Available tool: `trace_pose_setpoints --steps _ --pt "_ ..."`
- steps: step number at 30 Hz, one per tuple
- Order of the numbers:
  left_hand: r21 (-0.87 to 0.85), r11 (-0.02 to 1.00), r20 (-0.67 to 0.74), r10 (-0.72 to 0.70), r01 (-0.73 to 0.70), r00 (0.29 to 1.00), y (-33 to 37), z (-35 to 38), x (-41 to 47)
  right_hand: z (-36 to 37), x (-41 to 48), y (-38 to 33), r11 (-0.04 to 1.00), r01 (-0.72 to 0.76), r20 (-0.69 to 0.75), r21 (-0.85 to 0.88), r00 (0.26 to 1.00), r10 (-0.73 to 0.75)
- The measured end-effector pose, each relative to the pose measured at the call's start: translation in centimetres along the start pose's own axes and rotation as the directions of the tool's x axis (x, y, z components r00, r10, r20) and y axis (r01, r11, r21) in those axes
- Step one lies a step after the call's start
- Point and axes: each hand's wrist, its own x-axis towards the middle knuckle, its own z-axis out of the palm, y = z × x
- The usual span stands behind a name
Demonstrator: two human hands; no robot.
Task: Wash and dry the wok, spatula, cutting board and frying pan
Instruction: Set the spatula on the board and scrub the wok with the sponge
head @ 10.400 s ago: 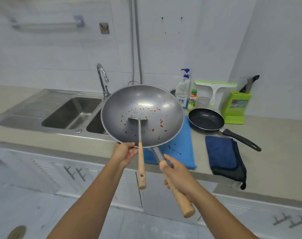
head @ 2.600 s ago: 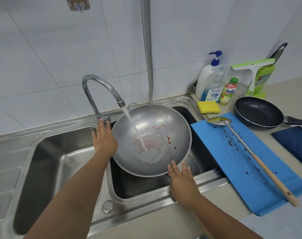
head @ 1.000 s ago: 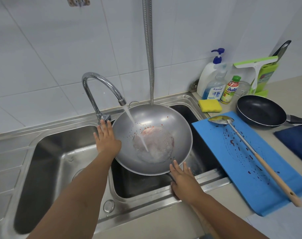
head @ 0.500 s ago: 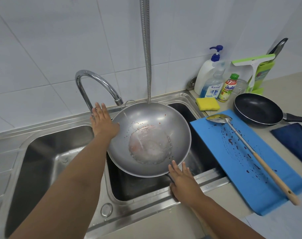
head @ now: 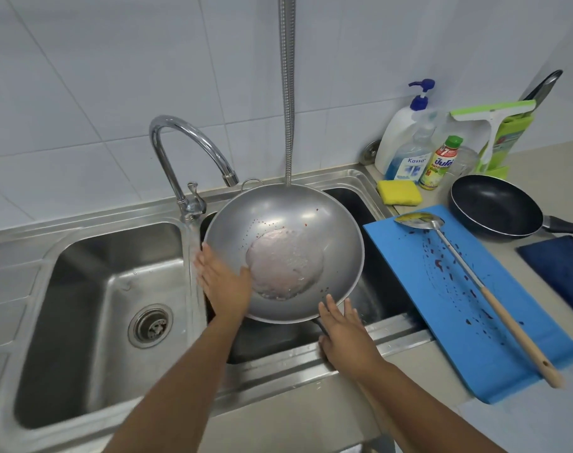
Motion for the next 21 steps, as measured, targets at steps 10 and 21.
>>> trace_pose_setpoints --steps 10,21 --pt "-0.646 0.383 0.385 -0.583 0.660 0.715 0.5 5.2 -9.0 0.1 0.1 -0.2 1.000 -0.003 -0.002 -0.022 1.000 0.003" --pt "-0.682 -0.090 0.638 -0.559 0.726 0.530 3.3 8.8 -10.6 0.3 0.8 0.9 0.996 0.061 0.030 0.070 0.998 -0.063"
